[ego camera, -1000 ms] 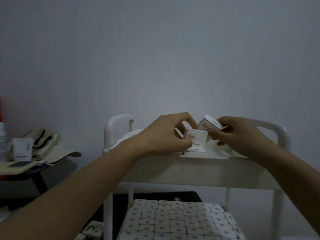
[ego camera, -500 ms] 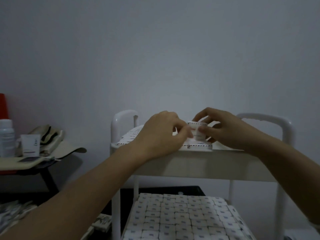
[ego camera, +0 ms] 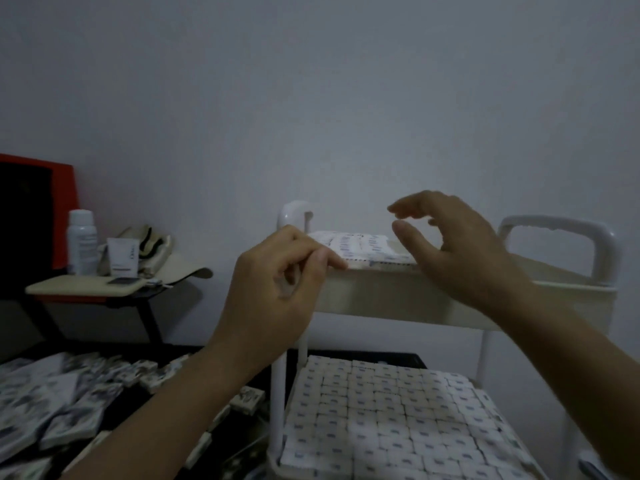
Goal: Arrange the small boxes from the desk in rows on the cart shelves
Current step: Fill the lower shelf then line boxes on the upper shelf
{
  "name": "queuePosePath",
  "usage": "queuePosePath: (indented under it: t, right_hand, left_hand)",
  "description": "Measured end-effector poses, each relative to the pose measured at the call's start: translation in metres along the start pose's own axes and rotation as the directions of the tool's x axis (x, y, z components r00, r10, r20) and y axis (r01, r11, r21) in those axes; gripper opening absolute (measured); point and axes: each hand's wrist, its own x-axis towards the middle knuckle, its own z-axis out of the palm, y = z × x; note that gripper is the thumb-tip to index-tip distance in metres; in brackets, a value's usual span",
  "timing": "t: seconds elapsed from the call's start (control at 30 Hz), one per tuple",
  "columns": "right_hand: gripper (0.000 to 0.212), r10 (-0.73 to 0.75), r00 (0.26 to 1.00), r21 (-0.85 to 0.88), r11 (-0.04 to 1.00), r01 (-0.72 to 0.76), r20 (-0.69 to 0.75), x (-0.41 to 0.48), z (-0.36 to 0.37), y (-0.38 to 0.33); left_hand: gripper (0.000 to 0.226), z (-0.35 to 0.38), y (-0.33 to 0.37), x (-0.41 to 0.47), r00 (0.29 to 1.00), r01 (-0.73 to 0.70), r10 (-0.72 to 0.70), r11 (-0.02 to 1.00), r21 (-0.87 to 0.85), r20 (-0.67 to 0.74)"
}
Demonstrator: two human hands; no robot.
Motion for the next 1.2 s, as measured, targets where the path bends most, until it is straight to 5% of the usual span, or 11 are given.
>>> queuePosePath:
  t: [0.13, 0.27, 0.4, 0.53, 0.77, 0.97, 1.07, 1.2]
  right_hand:
    - [0.021, -0.227, 0.963, 0.247, 0.934, 0.257, -0.144, -0.030, 0.041, -0.069]
    - [0.021, -0.331, 0.943, 0.460, 0.841, 0.286, 0.019, -0.058, 0.114, -0.131]
    - [0.021, -0.393, 0.872, 0.585, 0.795, 0.163, 0.291, -0.079, 0.199, -0.182]
    - [0.024, -0.462, 0.736, 0.632, 0.773, 0.060, 0.495, -0.092, 0.268, -0.230]
    - [0.043, -0.545, 0.587, 0.580, 0.800, 0.152, 0.599, -0.095, 0.369, -0.306]
    - [0.049, -0.461, 0.539, 0.292, 0.882, 0.371, 0.705, -0.114, 0.425, -0.337]
    - [0.049, -0.432, 0.528, 0.304, 0.899, 0.315, 0.731, -0.122, 0.429, -0.330]
    - [0.037, -0.416, 0.620, 0.364, 0.906, 0.216, 0.665, -0.117, 0.420, -0.319]
  left_hand:
    - [0.028, -0.039, -0.021, -0.059, 0.994, 0.092, -0.086, 0.991, 0.094, -0.065]
    - [0.025, -0.092, -0.063, -0.142, 0.941, 0.336, -0.306, 0.891, 0.306, -0.142]
    - [0.014, -0.156, -0.096, -0.229, 0.836, 0.542, -0.501, 0.694, 0.473, -0.224]
    - [0.018, -0.223, -0.119, -0.287, 0.779, 0.588, -0.534, 0.435, 0.682, -0.330]
    - [0.054, -0.276, -0.153, -0.335, 0.658, 0.612, -0.575, 0.032, 0.790, -0.487]
    - [0.042, -0.271, -0.145, -0.337, 0.708, 0.542, -0.561, 0.042, 0.839, -0.429]
    - [0.034, -0.270, -0.137, -0.336, 0.719, 0.567, -0.547, 0.105, 0.817, -0.429]
    - [0.031, -0.273, -0.133, -0.336, 0.637, 0.701, -0.565, 0.144, 0.698, -0.524]
